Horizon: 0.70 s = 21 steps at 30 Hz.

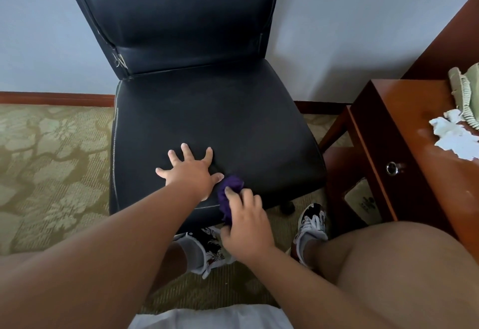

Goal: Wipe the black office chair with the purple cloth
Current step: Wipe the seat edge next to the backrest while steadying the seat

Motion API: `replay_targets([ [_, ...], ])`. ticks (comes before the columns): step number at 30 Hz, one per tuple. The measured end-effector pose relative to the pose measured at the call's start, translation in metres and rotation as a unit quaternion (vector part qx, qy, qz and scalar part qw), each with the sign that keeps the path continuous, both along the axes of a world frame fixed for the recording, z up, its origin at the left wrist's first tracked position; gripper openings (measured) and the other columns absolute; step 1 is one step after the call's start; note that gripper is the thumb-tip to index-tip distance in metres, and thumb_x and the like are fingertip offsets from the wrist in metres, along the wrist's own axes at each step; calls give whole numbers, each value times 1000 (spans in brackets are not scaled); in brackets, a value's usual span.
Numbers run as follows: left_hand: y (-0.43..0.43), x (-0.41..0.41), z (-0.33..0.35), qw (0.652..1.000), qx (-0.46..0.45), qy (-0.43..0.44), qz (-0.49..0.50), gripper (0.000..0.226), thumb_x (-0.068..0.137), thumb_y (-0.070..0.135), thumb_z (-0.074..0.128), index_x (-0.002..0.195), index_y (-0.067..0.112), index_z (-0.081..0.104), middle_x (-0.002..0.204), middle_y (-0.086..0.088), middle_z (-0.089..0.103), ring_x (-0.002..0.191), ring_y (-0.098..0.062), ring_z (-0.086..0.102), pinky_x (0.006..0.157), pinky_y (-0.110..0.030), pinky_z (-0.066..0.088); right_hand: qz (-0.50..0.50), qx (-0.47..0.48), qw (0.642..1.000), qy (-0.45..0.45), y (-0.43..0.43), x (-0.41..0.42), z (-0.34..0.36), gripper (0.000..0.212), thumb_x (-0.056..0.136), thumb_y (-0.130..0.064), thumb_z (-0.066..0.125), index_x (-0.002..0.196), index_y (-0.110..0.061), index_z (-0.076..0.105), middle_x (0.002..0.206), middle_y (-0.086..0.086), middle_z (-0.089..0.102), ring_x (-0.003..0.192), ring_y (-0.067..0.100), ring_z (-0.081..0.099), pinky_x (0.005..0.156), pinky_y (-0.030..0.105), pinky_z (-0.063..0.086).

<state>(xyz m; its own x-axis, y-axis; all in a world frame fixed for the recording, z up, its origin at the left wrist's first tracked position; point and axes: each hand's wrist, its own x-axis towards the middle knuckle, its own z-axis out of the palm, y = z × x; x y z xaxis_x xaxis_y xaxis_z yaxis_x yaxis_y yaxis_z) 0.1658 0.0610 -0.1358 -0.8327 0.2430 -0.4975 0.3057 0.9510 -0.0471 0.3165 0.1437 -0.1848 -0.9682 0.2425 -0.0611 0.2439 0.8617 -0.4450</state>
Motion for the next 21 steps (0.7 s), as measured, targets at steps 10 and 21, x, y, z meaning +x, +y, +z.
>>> replay_targets([
  [10,-10,-1,2,1000,10,5,-20,74,99,70,30,159,47,-8,169,-11,-15,153,-46,-9,114,-74,19,-121,36,990,59,57,-22,14,46,82,-28,63,126,-35,56,116,-1,47,104,23,47,78,40,52],
  [21,4,5,-5,1000,2,20,-4,75,100,68,30,159,43,-9,168,-16,-16,152,-50,-8,112,-76,19,-297,-37,952,67,83,-30,10,46,84,-19,62,129,-29,56,123,4,47,110,30,46,81,40,47],
])
